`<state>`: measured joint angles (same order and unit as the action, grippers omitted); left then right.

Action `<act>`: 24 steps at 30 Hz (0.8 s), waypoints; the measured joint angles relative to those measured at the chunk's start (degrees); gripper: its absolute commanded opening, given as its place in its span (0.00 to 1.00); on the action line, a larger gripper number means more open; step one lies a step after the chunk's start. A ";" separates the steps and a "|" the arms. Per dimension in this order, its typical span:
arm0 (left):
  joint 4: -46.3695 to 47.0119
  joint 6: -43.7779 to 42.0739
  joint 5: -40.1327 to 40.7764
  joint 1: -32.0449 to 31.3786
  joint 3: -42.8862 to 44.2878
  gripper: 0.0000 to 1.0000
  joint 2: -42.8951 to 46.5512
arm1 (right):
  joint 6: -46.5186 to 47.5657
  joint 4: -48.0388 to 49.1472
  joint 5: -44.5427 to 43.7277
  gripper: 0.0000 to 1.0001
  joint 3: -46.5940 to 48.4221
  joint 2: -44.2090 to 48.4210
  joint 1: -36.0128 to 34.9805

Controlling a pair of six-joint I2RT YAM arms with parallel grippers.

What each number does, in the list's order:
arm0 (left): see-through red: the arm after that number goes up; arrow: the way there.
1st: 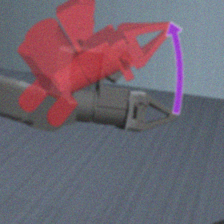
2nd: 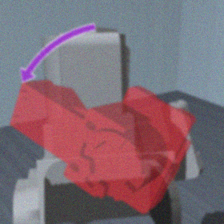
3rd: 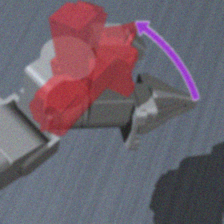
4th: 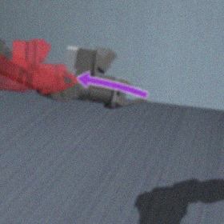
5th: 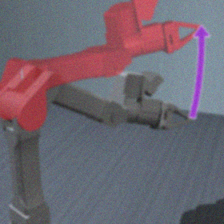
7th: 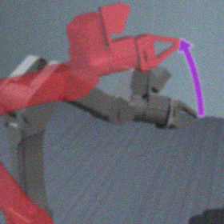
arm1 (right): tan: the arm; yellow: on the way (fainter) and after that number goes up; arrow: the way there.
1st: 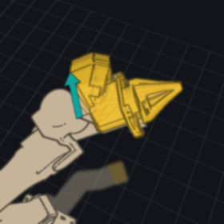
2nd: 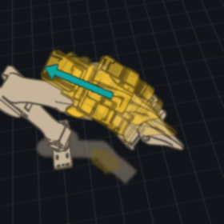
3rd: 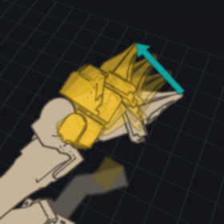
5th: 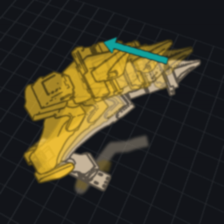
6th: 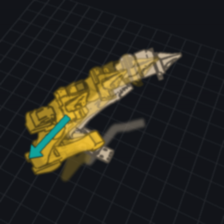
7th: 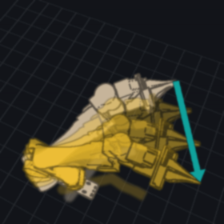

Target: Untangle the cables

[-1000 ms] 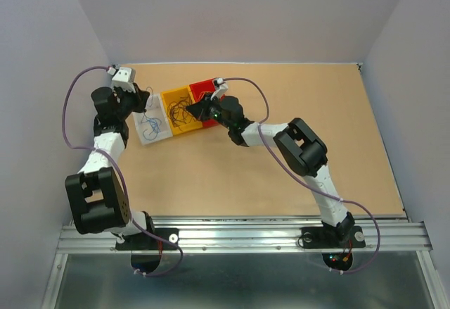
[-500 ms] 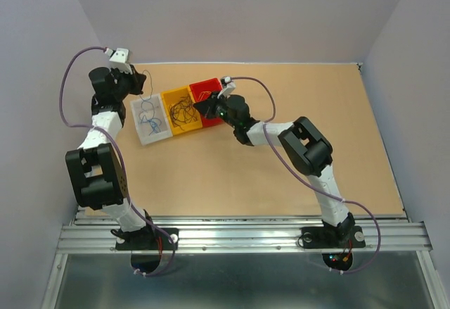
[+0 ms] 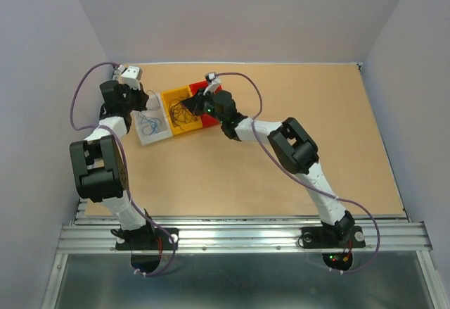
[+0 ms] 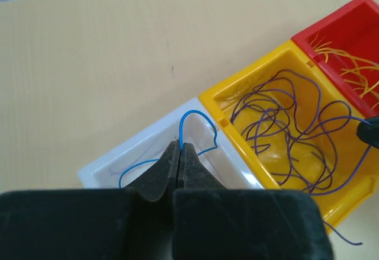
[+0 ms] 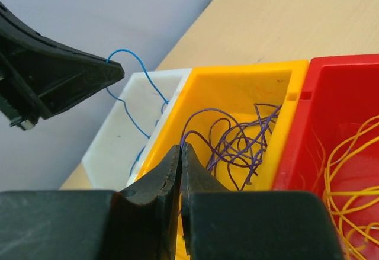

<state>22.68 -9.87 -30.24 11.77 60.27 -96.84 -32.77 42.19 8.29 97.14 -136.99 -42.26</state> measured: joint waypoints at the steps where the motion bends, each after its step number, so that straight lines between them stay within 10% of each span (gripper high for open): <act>1: -0.31 -0.76 0.96 -0.24 -0.44 0.00 0.00 | 0.90 -1.44 -0.04 0.06 2.01 -1.27 -0.52; 13: -10.23 -11.10 15.80 -7.37 -0.28 0.00 -3.82 | 11.15 -21.94 -10.29 0.09 20.11 -11.98 -6.34; 24: -16.31 -12.70 22.77 -9.05 1.49 0.32 -7.45 | 16.17 -28.92 -18.32 0.20 23.89 -13.46 -7.69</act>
<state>6.37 -22.57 -7.46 2.72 61.76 -104.29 -16.60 13.28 -10.02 121.03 -150.45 -49.95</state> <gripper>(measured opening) 0.259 0.183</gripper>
